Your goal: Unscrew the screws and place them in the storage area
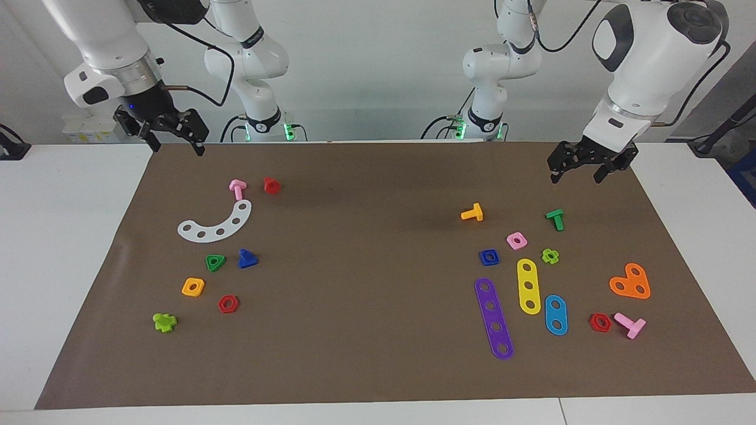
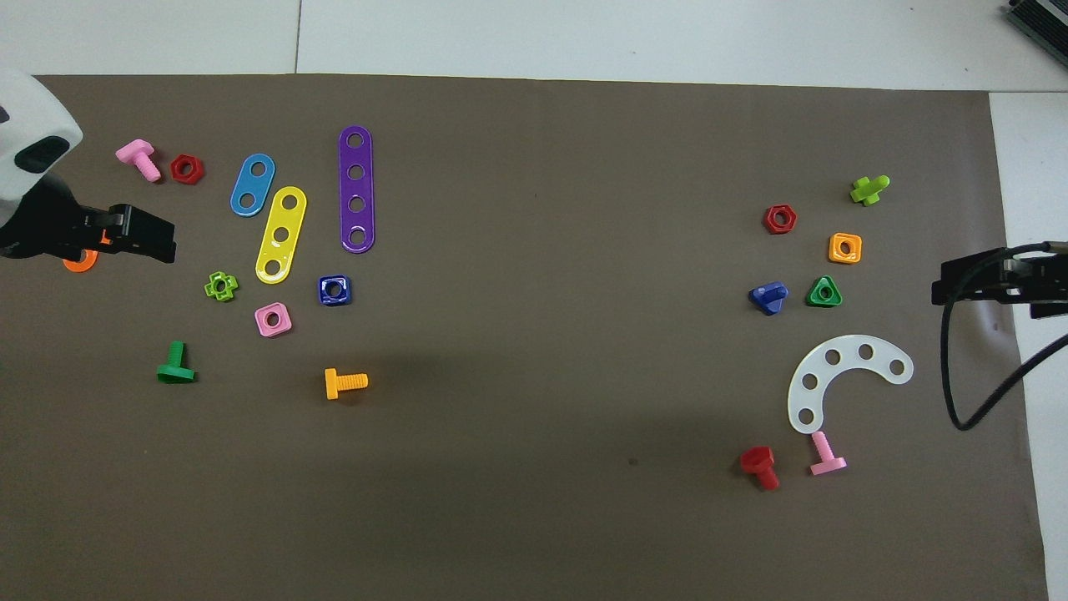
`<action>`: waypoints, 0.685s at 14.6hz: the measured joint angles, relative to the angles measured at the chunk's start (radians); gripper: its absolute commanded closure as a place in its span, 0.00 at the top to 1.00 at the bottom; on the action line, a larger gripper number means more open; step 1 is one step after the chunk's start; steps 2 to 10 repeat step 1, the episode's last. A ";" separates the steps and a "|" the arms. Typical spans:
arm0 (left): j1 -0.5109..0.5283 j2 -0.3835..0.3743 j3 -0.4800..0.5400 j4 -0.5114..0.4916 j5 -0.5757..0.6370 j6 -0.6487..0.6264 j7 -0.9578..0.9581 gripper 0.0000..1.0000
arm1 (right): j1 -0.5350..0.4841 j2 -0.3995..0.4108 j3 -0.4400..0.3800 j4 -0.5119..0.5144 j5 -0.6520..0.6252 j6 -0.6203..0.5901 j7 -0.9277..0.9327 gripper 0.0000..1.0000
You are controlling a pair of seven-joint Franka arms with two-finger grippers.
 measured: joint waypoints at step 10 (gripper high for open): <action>0.000 0.000 0.002 0.000 0.000 0.000 0.000 1.00 | 0.000 0.000 0.001 0.000 0.000 0.000 0.000 1.00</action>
